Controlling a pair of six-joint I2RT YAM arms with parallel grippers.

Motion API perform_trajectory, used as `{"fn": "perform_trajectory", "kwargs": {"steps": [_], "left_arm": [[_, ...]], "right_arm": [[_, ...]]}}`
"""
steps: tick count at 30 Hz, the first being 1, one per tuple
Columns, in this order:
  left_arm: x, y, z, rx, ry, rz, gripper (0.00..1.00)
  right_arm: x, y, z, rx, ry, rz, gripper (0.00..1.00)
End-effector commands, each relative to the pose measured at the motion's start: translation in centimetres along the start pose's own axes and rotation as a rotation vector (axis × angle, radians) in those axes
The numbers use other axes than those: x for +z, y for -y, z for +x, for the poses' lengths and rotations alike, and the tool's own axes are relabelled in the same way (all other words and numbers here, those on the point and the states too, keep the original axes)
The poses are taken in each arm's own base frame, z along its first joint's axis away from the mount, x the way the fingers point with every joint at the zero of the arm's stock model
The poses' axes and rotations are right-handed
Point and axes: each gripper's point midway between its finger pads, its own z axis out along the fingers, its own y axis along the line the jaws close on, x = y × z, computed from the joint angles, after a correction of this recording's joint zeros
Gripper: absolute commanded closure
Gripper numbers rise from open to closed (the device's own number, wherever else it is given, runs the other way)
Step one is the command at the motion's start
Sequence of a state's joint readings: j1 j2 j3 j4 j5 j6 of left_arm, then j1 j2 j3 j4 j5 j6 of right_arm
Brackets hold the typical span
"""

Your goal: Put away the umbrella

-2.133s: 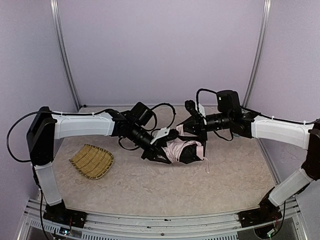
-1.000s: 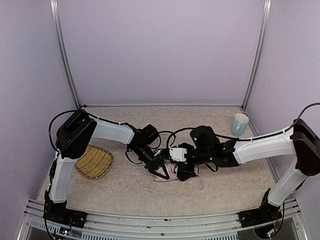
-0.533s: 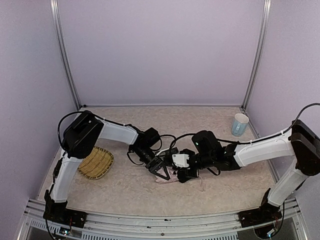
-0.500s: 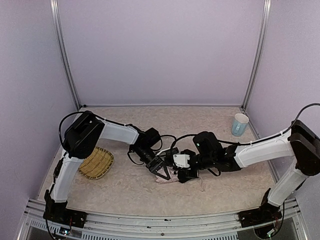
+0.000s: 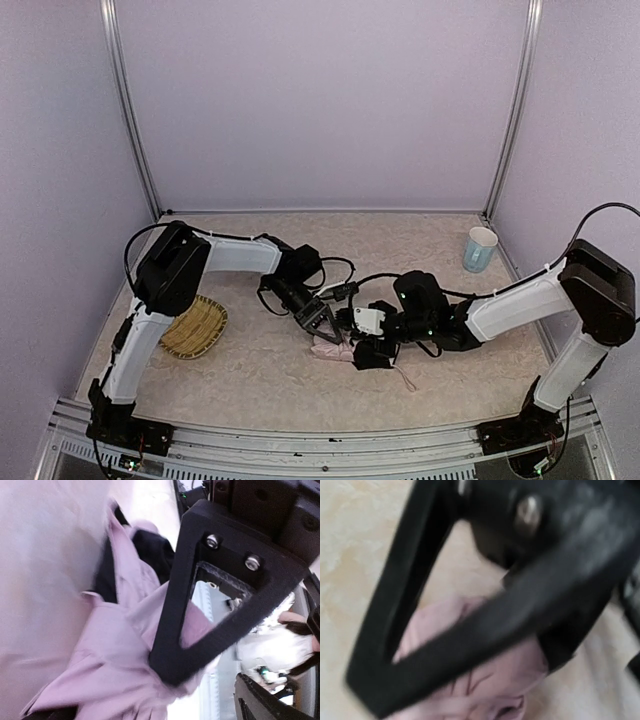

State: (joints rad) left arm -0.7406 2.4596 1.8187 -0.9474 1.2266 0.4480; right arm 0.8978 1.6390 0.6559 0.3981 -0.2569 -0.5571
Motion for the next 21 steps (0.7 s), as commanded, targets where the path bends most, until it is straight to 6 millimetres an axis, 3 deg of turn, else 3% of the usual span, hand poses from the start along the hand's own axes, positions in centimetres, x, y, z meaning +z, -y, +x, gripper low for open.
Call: {"fn": "perform_trajectory", "kwargs": {"steps": [1, 8, 11, 14, 16, 18, 21], "left_arm": [[-2.8, -8.8, 2.6, 0.073, -0.061, -0.291, 0.01], [-6.7, -6.4, -1.4, 0.265, 0.069, -0.42, 0.01], [-9.7, -5.9, -3.8, 0.347, 0.167, -0.576, 0.01], [-13.5, -3.9, -6.7, 0.475, 0.299, -0.79, 0.01], [-16.1, -1.4, -7.8, 0.584, 0.417, -0.937, 0.01], [-18.5, 3.6, -9.6, 0.734, 0.575, -0.996, 0.01], [-20.5, 10.0, -9.5, 0.861, 0.843, -0.963, 0.01]], "right_arm": [[0.3, -2.9, 4.3, 0.05, -0.114, -0.096, 1.0], [0.9, -2.0, 4.3, 0.049, -0.142, -0.078, 1.0], [0.9, -1.4, 4.2, 0.05, -0.147, -0.057, 1.0], [1.0, -1.0, 4.1, 0.051, -0.148, -0.047, 1.0], [1.0, -0.6, 4.1, 0.058, -0.149, -0.037, 1.0], [1.0, -0.3, 4.0, 0.06, -0.145, -0.031, 1.0], [1.0, -0.1, 3.7, 0.058, -0.132, -0.031, 1.0]]}}
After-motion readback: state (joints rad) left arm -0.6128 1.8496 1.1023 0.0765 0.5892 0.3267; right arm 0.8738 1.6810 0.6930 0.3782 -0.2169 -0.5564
